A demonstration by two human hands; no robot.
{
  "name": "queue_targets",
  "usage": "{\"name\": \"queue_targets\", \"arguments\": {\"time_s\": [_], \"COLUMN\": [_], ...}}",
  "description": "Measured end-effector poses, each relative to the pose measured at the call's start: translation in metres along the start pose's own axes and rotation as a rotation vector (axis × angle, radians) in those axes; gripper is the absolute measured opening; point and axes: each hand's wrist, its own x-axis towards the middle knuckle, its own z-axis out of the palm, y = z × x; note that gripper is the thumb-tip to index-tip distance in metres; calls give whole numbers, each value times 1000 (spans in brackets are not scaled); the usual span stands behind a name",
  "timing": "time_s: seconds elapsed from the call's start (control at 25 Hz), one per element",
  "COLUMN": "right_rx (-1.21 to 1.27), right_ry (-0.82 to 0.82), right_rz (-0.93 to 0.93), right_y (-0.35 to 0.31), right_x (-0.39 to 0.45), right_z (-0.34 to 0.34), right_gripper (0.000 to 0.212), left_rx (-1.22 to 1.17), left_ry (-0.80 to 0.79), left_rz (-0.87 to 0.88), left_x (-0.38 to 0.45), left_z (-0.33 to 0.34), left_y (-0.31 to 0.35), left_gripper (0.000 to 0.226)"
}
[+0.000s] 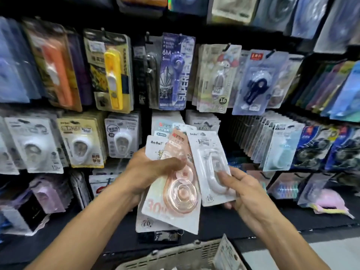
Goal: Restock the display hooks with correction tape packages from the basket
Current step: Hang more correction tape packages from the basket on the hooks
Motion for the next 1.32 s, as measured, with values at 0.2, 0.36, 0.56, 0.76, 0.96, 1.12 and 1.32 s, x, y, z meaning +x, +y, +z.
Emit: {"name": "queue_targets", "arguments": {"time_s": [0.2, 0.36, 0.56, 0.76, 0.96, 1.12, 1.32], "right_rx": [-61, -215, -166, -105, -171, -141, -152], "right_ry": [157, 256, 376, 450, 360, 398, 349], "right_rz": [-88, -103, -122, -158, -155, -119, -138], "right_y": [-16, -11, -12, -24, -19, -21, -15], "right_x": [34, 41, 42, 44, 35, 43, 32], "right_z": [-4, -8, -6, -2, -2, -2, -6], "right_gripper": [24, 17, 11, 7, 11, 8, 10], "left_rx": [-134, -188, -215, -215, -244, -235, -243], "left_ry": [82, 83, 67, 70, 100, 116, 125], "left_rz": [-11, 47, 93, 131, 156, 160, 203], "left_x": [9, 15, 19, 19, 19, 20, 23], "left_z": [-11, -12, -3, 5, 6, 11, 13], "left_y": [-2, 2, -2, -7, -9, -8, -7], "left_gripper": [52, 57, 57, 46, 45, 50, 67]}}
